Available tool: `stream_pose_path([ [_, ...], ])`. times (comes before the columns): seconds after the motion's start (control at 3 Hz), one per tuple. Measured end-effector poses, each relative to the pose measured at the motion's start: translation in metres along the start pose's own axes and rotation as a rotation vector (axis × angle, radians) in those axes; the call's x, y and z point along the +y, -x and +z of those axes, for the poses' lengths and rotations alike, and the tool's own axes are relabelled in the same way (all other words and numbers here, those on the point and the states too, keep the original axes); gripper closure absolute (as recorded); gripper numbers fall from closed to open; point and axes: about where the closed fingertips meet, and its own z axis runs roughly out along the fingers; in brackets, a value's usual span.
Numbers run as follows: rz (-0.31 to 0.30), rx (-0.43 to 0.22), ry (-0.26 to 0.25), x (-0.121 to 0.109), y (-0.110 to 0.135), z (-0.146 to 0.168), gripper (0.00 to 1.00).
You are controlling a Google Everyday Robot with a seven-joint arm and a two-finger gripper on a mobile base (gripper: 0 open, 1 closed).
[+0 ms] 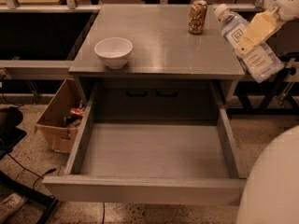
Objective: Place blue plastic bottle into top drawer
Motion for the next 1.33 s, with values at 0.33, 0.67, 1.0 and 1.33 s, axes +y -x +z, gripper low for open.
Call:
stream_pose_path([
  [0.33, 0.0, -0.022, -0.019, -0.005, 0.006, 0.0, 1.0],
  [0.67, -0.012, -0.021, -0.015, -0.007, 0.013, 0.019, 1.0],
  [1.0, -0.08, -0.038, -0.039, 0.005, 0.033, 0.04, 1.0],
  [1.33, -0.151, -0.094, -0.144, 0.017, 0.038, 0.05, 1.0],
])
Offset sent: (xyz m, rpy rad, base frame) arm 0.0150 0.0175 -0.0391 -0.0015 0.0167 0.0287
